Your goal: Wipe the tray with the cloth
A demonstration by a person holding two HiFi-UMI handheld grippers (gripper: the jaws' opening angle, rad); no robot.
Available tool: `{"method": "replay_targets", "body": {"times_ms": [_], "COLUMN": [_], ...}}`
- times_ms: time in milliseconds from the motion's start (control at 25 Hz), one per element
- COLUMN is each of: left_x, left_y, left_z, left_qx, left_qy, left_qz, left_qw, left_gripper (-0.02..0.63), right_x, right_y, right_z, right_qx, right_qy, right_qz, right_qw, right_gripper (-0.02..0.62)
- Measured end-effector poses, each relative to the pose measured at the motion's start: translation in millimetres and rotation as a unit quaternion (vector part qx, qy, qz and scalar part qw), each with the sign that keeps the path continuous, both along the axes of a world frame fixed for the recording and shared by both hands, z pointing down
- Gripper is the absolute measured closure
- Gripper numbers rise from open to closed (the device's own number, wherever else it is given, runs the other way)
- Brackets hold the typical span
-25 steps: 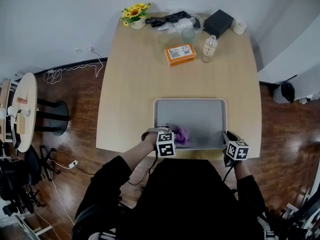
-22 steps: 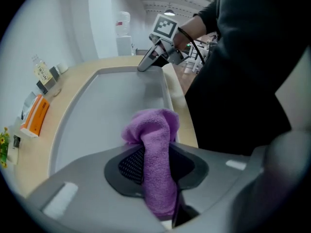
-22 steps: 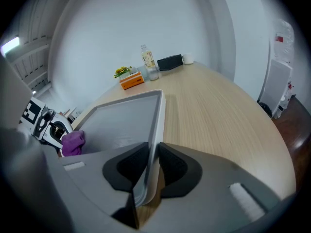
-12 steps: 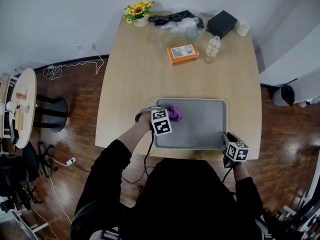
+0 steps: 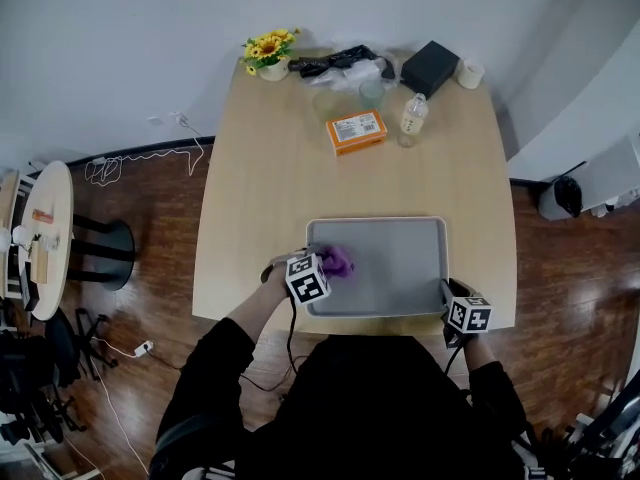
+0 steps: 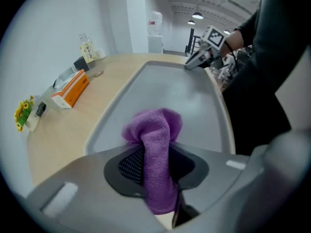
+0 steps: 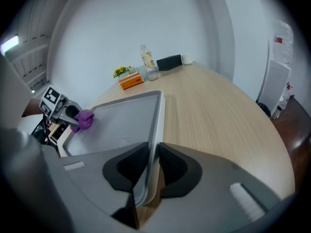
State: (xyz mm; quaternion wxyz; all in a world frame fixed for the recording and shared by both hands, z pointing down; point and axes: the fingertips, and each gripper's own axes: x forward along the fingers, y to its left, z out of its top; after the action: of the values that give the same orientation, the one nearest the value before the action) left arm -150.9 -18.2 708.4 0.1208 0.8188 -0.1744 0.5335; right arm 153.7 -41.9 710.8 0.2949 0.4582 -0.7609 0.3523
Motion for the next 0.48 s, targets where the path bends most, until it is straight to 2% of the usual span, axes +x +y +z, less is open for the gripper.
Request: {"method": "replay_targets", "body": {"times_ms": [120,200,320,400,480], "left_x": [7.2,13.8,25.4,40.8,69.1], "left_y": [68.7,95.4,103.8,99.2,91.4], "left_z": [3.2,0.1,1.2,1.1,-0.3], "left_qx": [-0.019,-0.015,-0.01,-0.021,-0.025], "left_qy": [0.025,0.023,0.013,0.02,0.032], "left_qz": [0.024,0.039,0.029,0.022,0.039], "left_qw": [0.9992,0.9988,0.9994,0.9993,0.9984], "left_gripper": [0.512,0.512,0.514,0.514,0.514], "right_x": [-0.6,-1.0,0.0,-1.0,-3.1], "right_y": [1.6,0.6,0.8,1.2,0.1], "right_z": [-1.9,-2.8,-2.7,-2.5,-2.1], "right_qx": [0.002,0.003,0.003,0.003,0.004], "right_qy": [-0.001,0.0,0.003,0.005,0.004], "right_qz": [0.0,0.0,0.0,-0.003,-0.005], "right_qw": [1.0,1.0,1.0,1.0,1.0], "right_gripper": [0.522,0.522,0.522,0.522,0.522]}}
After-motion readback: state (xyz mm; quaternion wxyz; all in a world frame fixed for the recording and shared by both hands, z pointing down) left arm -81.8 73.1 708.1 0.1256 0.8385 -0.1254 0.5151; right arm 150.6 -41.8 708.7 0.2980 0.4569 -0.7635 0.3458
